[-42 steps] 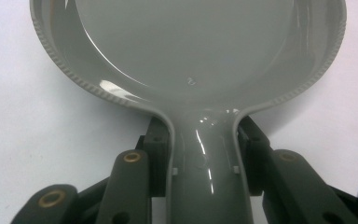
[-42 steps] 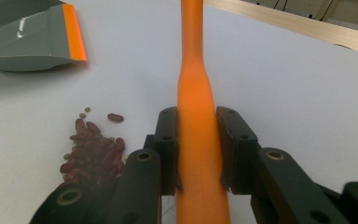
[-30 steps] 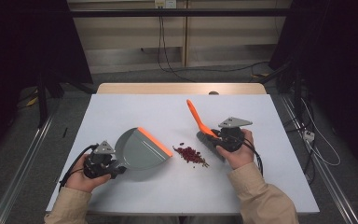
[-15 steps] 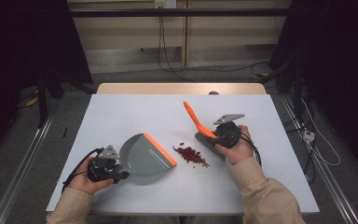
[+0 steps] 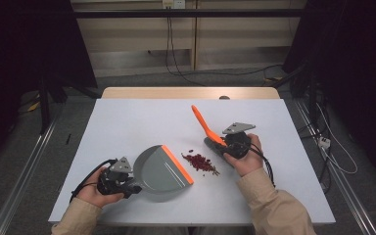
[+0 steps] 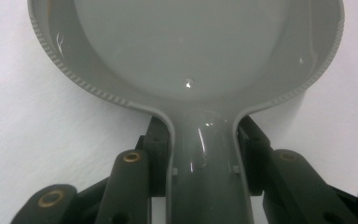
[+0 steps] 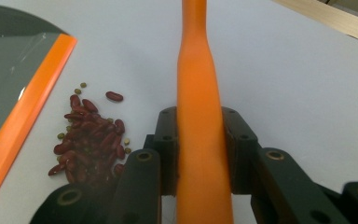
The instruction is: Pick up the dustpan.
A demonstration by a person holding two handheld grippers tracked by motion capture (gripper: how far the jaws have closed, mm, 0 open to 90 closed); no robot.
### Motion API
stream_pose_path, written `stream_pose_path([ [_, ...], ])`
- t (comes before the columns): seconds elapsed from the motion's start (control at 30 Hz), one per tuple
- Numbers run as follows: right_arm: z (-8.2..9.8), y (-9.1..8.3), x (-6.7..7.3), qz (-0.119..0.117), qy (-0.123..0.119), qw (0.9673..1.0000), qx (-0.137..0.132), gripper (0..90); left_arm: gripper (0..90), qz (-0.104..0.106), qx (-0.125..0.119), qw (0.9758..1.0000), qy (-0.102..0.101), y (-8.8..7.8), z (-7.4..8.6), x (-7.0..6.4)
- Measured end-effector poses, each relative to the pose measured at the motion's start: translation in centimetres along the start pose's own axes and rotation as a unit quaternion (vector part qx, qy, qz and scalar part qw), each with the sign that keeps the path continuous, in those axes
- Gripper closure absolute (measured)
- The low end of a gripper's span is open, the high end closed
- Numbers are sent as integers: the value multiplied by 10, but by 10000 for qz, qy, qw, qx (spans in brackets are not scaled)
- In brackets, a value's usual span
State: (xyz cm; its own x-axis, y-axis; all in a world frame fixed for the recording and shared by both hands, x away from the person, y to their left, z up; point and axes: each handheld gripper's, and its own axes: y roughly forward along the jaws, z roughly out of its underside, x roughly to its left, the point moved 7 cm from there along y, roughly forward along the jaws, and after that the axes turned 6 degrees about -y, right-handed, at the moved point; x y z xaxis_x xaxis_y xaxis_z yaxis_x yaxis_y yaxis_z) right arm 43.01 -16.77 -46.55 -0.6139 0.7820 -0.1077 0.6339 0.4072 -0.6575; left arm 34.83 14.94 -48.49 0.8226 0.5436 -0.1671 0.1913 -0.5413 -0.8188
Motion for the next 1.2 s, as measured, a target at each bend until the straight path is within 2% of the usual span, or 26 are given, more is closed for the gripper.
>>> stream_pose_path([
  [0.07, 0, -1, 3, -30, -10, 10000, 35, 714, 640, -3, 13, 10000, 33, 2, -1, -3],
  [0.1, 0, -1, 5, -6, -38, 10000, 51, 714, 640, 64, -6, 10000, 27, 3, -2, -5],
  [0.13, 0, -1, 7, 30, -92, 9999, 64, 714, 640, 33, 94, 9998, 147, 3, -2, -5],
  [0.17, 0, -1, 9, 21, -126, 9999, 63, 714, 640, 65, 29, 9999, 72, 5, -3, -7],
  [0.23, 0, -1, 13, 74, -146, 9998, 66, 714, 639, 134, 18, 9999, 62, 8, -5, -11],
  [0.3, 0, -1, 16, 68, -129, 9999, 50, 713, 639, 113, 156, 9995, 236, 9, -6, -11],
  [0.33, 1, -1, 17, 102, -97, 9999, 54, 713, 639, 142, 136, 9996, 196, 10, -8, -14],
  [0.4, 0, -1, 18, 88, -72, 9999, 41, 713, 639, 208, 148, 9994, 230, 12, -10, -16],
  [0.43, 0, -1, 19, 111, -67, 9999, 31, 713, 639, 135, 181, 9995, 223, 13, -10, -17],
  [0.5, 0, -1, 20, 120, -76, 9999, 41, 713, 639, 212, 214, 9992, 280, 15, -11, -17],
  [0.53, 1, -1, 21, 123, -79, 9999, 42, 713, 639, 227, 165, 9994, 224, 16, -11, -18],
  [0.7, 1, -1, 23, 128, -34, 9999, 36, 712, 639, 240, 157, 9994, 201, 16, -12, -18],
  [0.73, 0, -1, 23, 130, -35, 9999, 28, 712, 639, 98, 215, 9994, 259, 16, -12, -17],
  [0.77, 0, -1, 24, 151, -36, 9999, 26, 712, 639, 247, 198, 9992, 236, 16, -12, -18],
  [0.8, 1, -1, 24, 155, -27, 9999, 19, 712, 639, 263, 173, 9993, 188, 17, -13, -19],
  [0.87, 0, -1, 25, 148, -17, 9999, 8, 712, 639, 287, 238, 9989, 267, 16, -13, -18],
  [0.9, 0, 0, 26, 145, -9, 9999, 4, 711, 639, 293, 166, 9993, 160, 18, -14, -19],
  [1.2, 0, 0, 28, 166, 61, 9998, 1, 711, 638, 320, 164, 9992, 172, 18, -17, -19],
])
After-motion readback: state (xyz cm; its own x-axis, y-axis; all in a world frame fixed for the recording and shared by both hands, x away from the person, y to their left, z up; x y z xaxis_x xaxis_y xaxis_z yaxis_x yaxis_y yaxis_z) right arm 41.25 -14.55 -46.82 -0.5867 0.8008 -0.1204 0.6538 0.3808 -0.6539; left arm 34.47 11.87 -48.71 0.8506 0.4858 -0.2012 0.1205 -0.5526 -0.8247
